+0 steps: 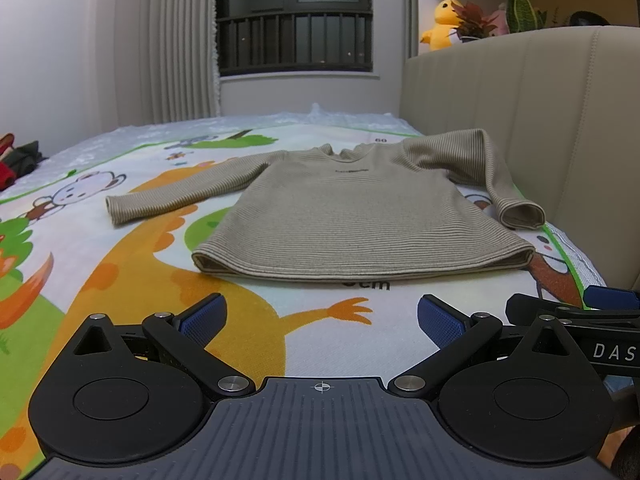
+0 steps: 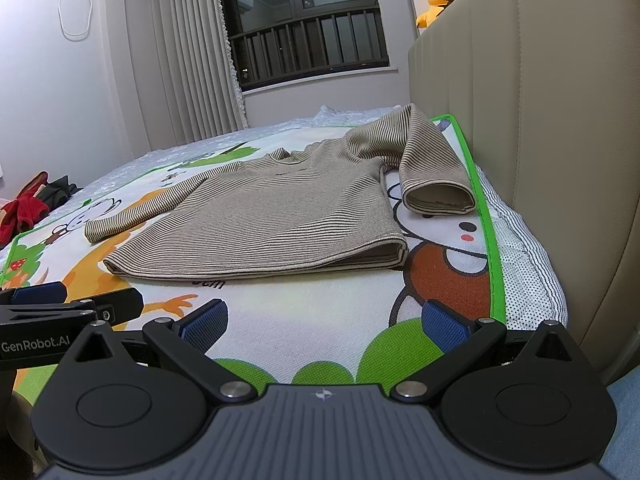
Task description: Fold clothes
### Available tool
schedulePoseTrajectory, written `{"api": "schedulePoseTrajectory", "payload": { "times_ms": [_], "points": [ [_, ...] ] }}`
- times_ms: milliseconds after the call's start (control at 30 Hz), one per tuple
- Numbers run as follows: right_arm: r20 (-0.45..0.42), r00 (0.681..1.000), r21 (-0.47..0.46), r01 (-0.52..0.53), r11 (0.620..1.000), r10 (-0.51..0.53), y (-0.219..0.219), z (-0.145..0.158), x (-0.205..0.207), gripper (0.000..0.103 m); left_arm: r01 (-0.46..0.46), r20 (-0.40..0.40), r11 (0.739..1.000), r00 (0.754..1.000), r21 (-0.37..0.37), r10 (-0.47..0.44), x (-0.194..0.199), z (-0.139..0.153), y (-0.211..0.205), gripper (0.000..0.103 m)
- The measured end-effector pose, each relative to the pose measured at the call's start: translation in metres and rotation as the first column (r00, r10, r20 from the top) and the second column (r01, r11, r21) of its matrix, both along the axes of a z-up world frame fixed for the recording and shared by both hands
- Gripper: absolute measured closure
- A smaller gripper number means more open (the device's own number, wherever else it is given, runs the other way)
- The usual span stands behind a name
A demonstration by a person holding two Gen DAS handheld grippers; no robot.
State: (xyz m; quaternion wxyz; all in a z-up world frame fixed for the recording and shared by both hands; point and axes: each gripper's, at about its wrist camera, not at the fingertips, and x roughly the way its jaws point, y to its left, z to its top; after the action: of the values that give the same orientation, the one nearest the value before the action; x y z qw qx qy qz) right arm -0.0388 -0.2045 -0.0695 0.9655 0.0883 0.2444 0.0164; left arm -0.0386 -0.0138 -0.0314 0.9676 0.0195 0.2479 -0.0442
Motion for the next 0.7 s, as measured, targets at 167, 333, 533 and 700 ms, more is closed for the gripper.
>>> {"api": "schedulePoseTrajectory", "payload": {
  "times_ms": [167, 333, 533, 700],
  "points": [
    [-0.002, 1.0, 0.002, 0.0, 1.0, 0.0, -0.0007, -0.0011, 0.0006, 0.0, 0.0, -0.001, 1.0, 1.0, 0.002, 0.0, 0.0001, -0.0003, -0.0003, 0.0],
    [-0.004, 1.0, 0.004, 0.001, 1.0, -0.001, -0.001, -0.0014, 0.0007, 0.0, -0.001, -0.003, 1.0, 1.0, 0.003, 0.001, 0.0007, -0.0007, -0.0002, 0.0],
    [-0.004, 1.0, 0.008, -0.004, 1.0, 0.004, -0.0006, -0.0022, 0.0015, 0.0, -0.004, -0.007, 1.0, 1.0, 0.013, 0.004, 0.0013, -0.002, -0.0013, 0.0],
    [-0.011, 1.0, 0.015, -0.002, 1.0, 0.002, -0.0017, -0.0045, 0.0035, 0.0, -0.005, -0.009, 1.0, 1.0, 0.011, 0.005, 0.003, -0.0035, -0.0011, 0.0]
  ]
}}
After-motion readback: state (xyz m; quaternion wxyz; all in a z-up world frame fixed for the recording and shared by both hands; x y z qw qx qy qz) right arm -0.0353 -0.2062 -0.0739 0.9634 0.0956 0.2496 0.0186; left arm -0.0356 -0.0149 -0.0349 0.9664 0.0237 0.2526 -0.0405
